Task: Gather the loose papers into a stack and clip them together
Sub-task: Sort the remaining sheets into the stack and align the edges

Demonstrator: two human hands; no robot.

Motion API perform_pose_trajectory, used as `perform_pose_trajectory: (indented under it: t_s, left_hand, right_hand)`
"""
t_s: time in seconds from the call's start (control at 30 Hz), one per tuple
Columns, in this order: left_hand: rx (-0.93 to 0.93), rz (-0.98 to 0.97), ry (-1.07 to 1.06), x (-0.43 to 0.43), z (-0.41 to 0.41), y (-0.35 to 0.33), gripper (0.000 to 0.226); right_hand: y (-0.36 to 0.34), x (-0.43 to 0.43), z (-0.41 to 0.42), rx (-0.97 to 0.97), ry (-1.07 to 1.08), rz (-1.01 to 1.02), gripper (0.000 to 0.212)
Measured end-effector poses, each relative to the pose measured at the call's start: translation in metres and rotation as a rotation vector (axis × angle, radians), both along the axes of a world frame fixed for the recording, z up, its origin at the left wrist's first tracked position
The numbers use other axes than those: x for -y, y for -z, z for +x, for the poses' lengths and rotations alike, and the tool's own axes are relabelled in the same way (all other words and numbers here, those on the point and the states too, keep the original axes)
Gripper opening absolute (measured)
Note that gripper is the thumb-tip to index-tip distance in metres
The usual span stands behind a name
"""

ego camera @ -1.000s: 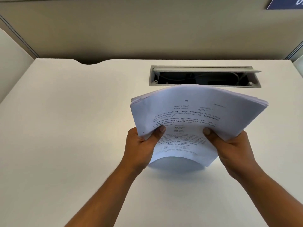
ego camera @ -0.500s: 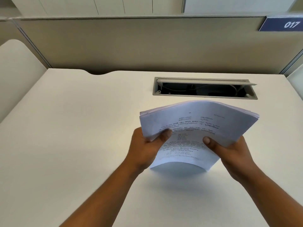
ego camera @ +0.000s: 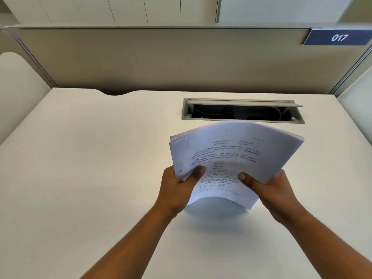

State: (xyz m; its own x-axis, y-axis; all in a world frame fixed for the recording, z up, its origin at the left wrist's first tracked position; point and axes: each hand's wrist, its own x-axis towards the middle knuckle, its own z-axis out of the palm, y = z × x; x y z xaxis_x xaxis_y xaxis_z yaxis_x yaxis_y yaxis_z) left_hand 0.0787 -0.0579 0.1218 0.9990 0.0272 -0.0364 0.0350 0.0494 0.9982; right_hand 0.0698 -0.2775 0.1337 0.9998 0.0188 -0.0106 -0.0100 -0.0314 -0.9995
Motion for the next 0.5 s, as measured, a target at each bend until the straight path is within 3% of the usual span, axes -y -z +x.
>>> perform_pose_trajectory:
  t_s: [0.17,0.5]
  left_hand:
    - [-0.034,0.02,0.004,0.001,0.003,0.004,0.024]
    - [-0.001,0.009,-0.016,-0.002,0.004,-0.002,0.037]
  right_hand:
    - [0.018,0.0,-0.001,-0.096,0.014,0.025,0.045]
    - [0.014,0.0,0.002,-0.107,0.068,0.012,0.025]
